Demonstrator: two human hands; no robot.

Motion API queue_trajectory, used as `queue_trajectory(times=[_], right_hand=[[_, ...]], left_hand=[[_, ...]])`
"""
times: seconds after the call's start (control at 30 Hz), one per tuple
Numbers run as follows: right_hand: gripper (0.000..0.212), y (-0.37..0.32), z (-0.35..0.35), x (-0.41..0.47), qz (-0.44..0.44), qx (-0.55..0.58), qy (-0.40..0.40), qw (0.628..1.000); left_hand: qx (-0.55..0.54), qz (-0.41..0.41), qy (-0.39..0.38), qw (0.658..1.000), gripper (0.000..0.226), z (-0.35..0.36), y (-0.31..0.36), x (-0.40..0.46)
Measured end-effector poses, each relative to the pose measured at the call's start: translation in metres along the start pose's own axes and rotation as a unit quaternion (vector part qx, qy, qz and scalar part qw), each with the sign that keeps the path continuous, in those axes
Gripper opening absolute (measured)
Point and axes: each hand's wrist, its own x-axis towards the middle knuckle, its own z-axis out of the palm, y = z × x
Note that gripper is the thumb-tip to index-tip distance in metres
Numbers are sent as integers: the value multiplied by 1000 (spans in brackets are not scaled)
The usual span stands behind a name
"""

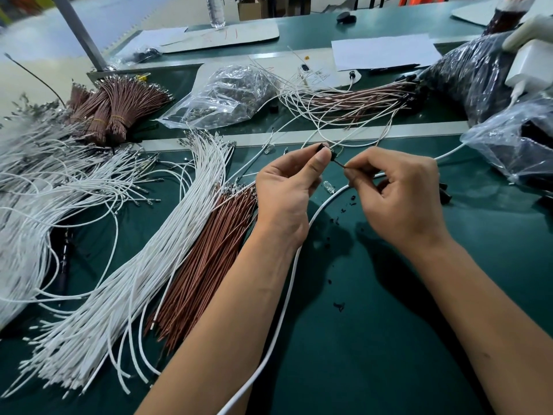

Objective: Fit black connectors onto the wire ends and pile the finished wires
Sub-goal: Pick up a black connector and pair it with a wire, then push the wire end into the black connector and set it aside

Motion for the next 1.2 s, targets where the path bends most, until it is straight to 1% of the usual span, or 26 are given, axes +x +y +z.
queue_trajectory(times=[0.17, 0.27, 0.33, 0.4, 0.47, 0.5, 0.57, 0.6, 0.63, 0.7, 0.73, 0.77, 0.87, 0.93, 1.0, 1.07, 1.13, 1.2], right_hand=[[6, -2, 2, -3, 23, -9, -6, 1000], [7, -4, 2, -3, 49, -6, -10, 999], [8, -6, 3, -1, 60, 18, -33, 997], [16, -10, 6, 3, 64, 54, -67, 994], [28, -14, 11, 14, 73, 75, -85, 991], [28, -15, 16, 22, 77, 65, -93, 991], [14, -17, 33, 41, 81, 23, -134, 987], [5, -19, 45, 51, 81, 4, -170, 982], [6, -22, 55, 60, 78, -11, -214, 974], [20, -29, 77, 74, 50, -35, -306, 950], [24, -33, 86, 79, 25, -62, -342, 937], [22, -37, 93, 84, -1, -92, -363, 927], [11, -42, 100, 93, -36, -128, -367, 921], [8, -40, 97, 95, -55, -126, -354, 925], [10, -35, 92, 96, -68, -111, -322, 938], [15, -30, 86, 96, -76, -92, -293, 949], [17, -26, 81, 96, -74, -85, -277, 954], [14, -22, 75, 96, -67, -77, -254, 962]], left_hand=[[-4, -7, 2, 1000, 9, 5, -7, -4], [5, -6, -21, 1000, 11, 6, -6, -4], [18, 6, -38, 999, 11, 4, -2, -3], [18, 24, -32, 999, 7, 1, 4, -1], [12, 44, 13, 999, 6, -7, 14, 5], [12, 57, 47, 997, 8, -12, 20, 8], [20, 90, 116, 989, 10, -25, 31, 17], [24, 107, 146, 983, 9, -31, 35, 20], [28, 120, 170, 978, 9, -35, 38, 23], [29, 131, 208, 969, 11, -43, 43, 27], [23, 130, 219, 967, 11, -46, 45, 29], [17, 127, 226, 966, 12, -49, 48, 30], [26, 112, 237, 965, 14, -54, 51, 33], [76, 101, 245, 961, 14, -57, 52, 34], [145, 86, 244, 955, 12, -60, 51, 36], [196, 74, 224, 952, 8, -60, 48, 36], [243, 71, 212, 944, 10, -60, 45, 36], [284, 76, 212, 932, 15, -60, 42, 36]])
